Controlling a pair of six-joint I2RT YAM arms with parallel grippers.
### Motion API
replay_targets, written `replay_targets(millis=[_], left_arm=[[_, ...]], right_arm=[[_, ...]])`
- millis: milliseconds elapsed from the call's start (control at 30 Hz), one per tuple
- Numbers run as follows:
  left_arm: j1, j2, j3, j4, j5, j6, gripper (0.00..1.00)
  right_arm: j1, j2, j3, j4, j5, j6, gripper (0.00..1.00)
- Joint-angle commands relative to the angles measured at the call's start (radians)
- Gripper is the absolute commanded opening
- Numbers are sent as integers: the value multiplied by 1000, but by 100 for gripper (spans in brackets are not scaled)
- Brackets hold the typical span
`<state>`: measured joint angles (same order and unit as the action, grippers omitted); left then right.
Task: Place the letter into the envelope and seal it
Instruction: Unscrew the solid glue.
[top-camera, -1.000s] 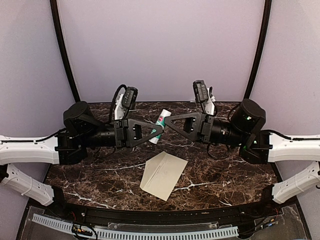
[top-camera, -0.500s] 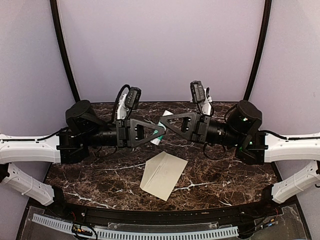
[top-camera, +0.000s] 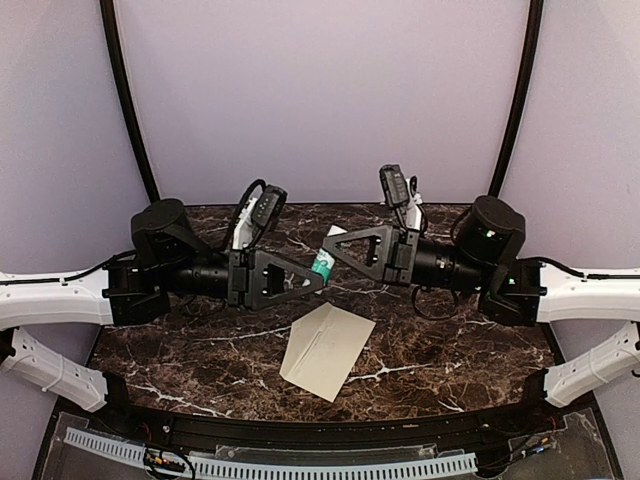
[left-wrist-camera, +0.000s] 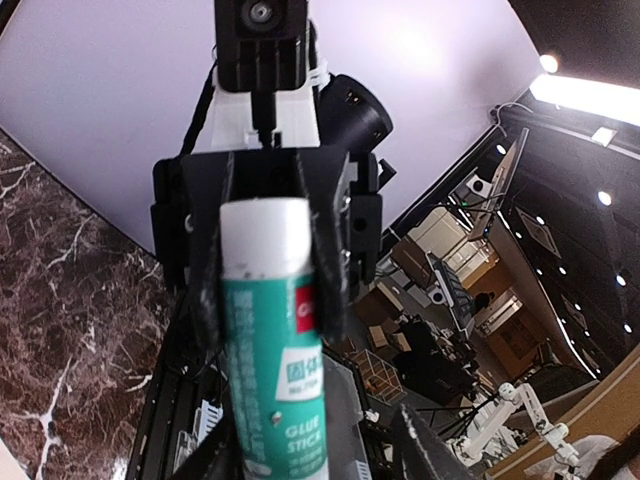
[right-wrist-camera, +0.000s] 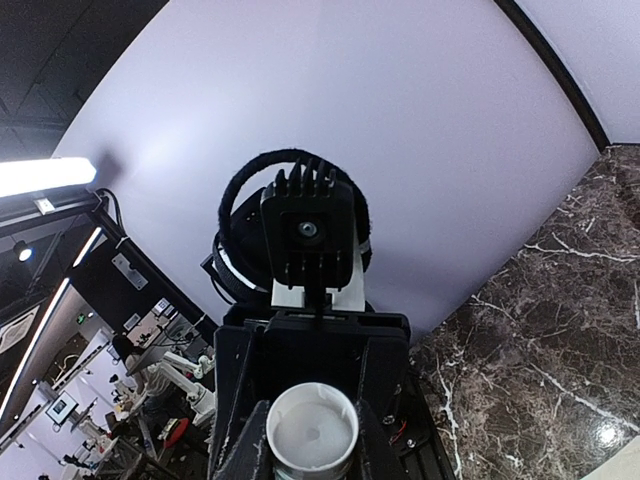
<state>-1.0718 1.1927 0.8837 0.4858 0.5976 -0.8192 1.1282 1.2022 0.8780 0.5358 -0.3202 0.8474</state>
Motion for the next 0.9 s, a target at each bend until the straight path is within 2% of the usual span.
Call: replay_targets(millis=[0, 233, 433, 533, 700, 867], left_arm=[[-4, -31, 2, -40, 35, 22, 46], [-4, -15, 11, -39, 54, 20, 44], [-4, 9, 21, -14, 80, 7, 37], [-4, 15, 20, -11, 90, 7, 29], [-4, 18, 14, -8, 94, 4, 24], [-4, 20, 11, -5, 86, 7, 12]], right_arm=[[6, -46, 37, -36, 22, -27, 8], [4, -65, 37, -53, 18, -35, 8], [5, -67, 37, -67, 10, -38, 8], [5, -69, 36, -66, 9, -38, 8], [5, -67, 38, -71, 12, -39, 8], [5, -60, 39, -82, 17, -42, 7]])
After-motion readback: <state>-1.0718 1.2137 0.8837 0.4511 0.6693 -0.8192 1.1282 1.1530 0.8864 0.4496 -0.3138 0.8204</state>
